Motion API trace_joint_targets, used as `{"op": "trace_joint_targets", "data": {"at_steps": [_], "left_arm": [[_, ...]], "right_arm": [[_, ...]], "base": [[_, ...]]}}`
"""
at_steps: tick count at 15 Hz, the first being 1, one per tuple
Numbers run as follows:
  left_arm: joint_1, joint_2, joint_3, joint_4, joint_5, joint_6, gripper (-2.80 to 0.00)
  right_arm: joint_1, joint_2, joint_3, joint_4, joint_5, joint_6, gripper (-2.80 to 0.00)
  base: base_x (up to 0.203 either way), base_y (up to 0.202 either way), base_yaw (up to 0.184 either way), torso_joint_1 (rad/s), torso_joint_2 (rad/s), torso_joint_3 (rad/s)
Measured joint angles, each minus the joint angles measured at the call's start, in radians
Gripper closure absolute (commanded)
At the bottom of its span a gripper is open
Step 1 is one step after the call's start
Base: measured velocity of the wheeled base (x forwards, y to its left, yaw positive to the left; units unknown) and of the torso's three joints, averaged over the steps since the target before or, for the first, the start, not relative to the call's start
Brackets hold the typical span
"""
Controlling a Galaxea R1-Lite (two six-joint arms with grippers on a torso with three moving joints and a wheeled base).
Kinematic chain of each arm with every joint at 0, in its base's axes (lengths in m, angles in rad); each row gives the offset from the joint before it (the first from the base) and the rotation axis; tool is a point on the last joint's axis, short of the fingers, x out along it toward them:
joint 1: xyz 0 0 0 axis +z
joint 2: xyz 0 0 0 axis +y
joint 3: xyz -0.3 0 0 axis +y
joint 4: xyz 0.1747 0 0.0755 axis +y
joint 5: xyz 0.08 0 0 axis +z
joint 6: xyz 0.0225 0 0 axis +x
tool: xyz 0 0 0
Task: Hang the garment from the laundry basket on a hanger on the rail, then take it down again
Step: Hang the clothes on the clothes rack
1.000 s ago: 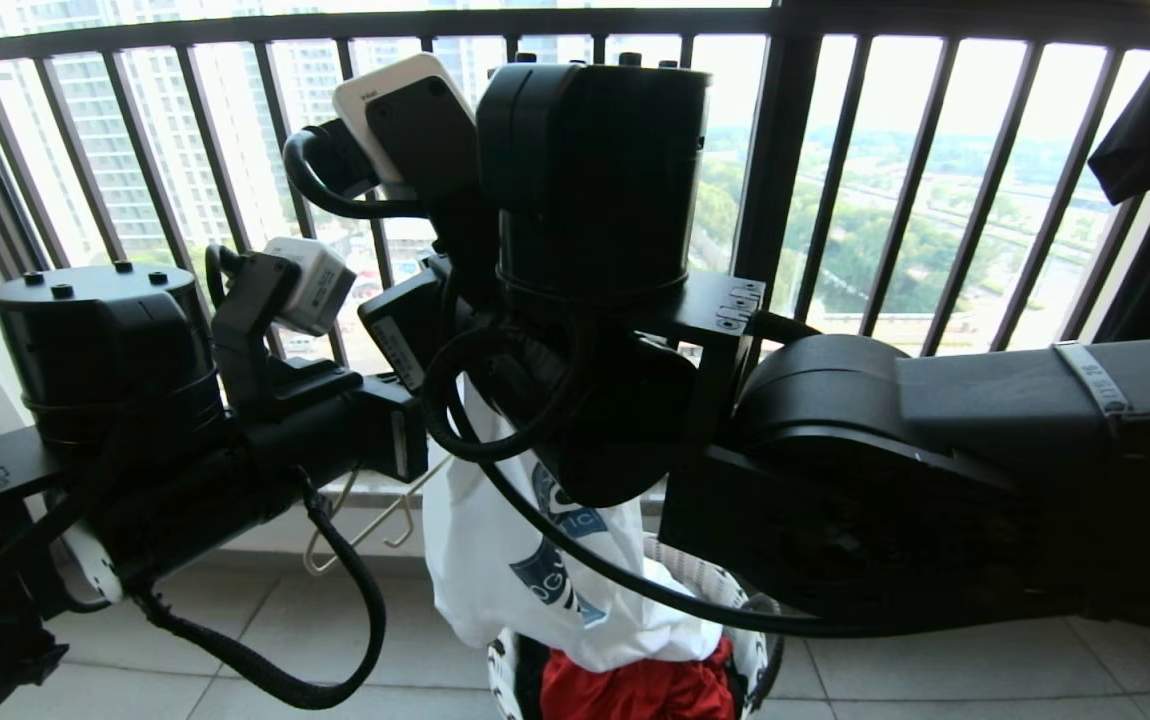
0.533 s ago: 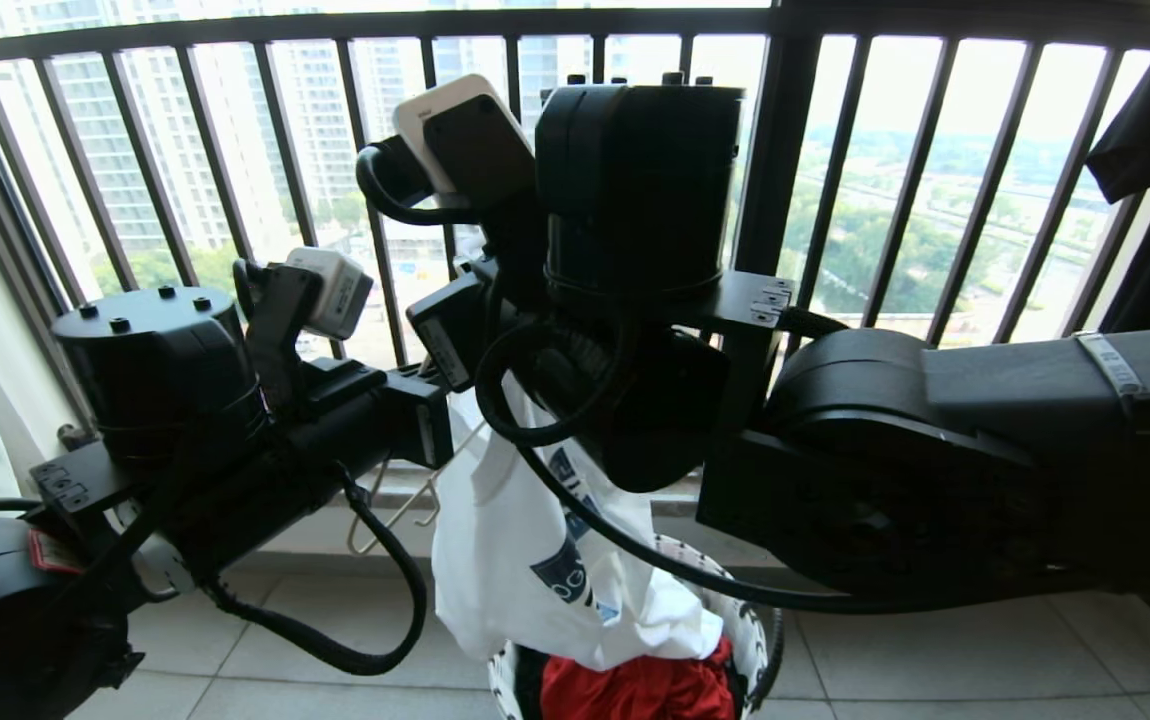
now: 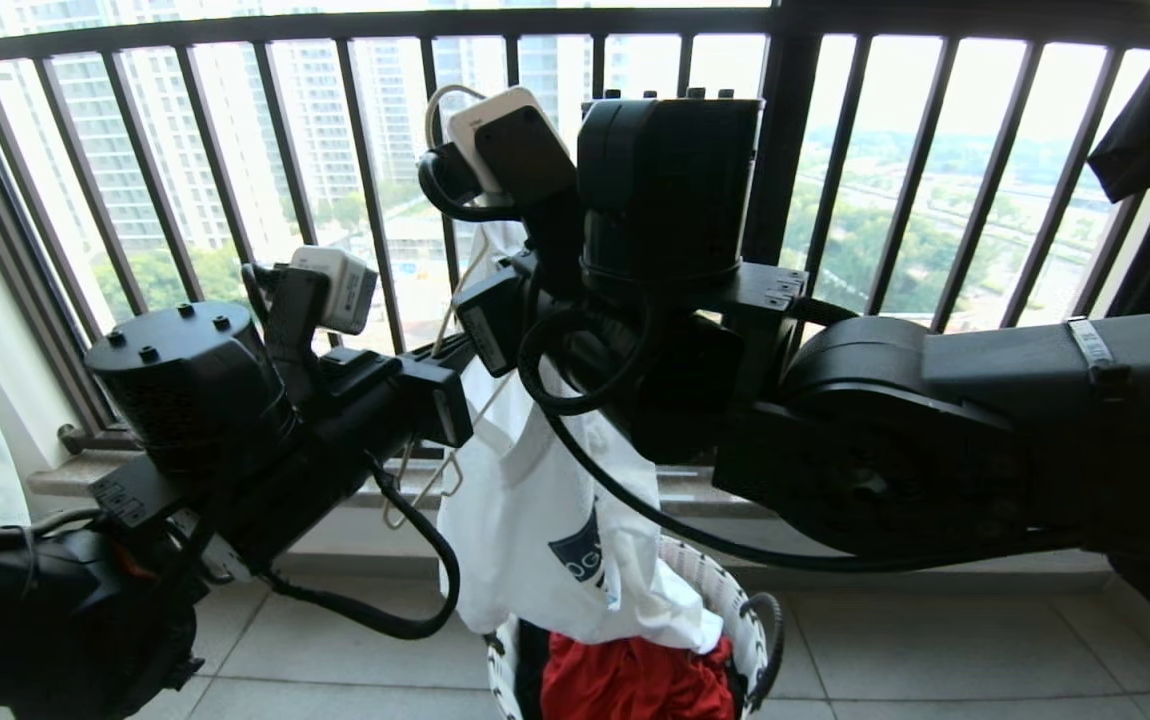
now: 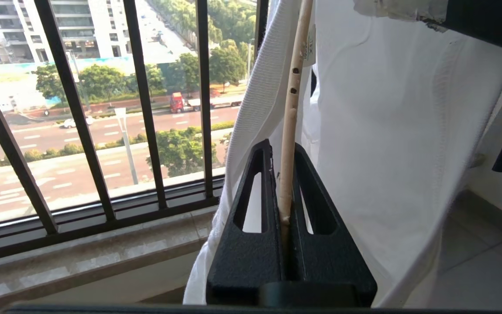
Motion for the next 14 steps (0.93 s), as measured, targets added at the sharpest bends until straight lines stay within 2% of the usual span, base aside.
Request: {"op": "trace_joint_targets", "data": {"at_steps": [14], "left_arm": [[-0.004,0.034,0.013,-0.041,0.005,0.003,0.00]], "right_arm": [[-0.021,0.017,-0.088,0.005,0.001,-0.027,0.00]], "base": [[0.000,0.000,0.000,0.000,0.00,0.000]]}}
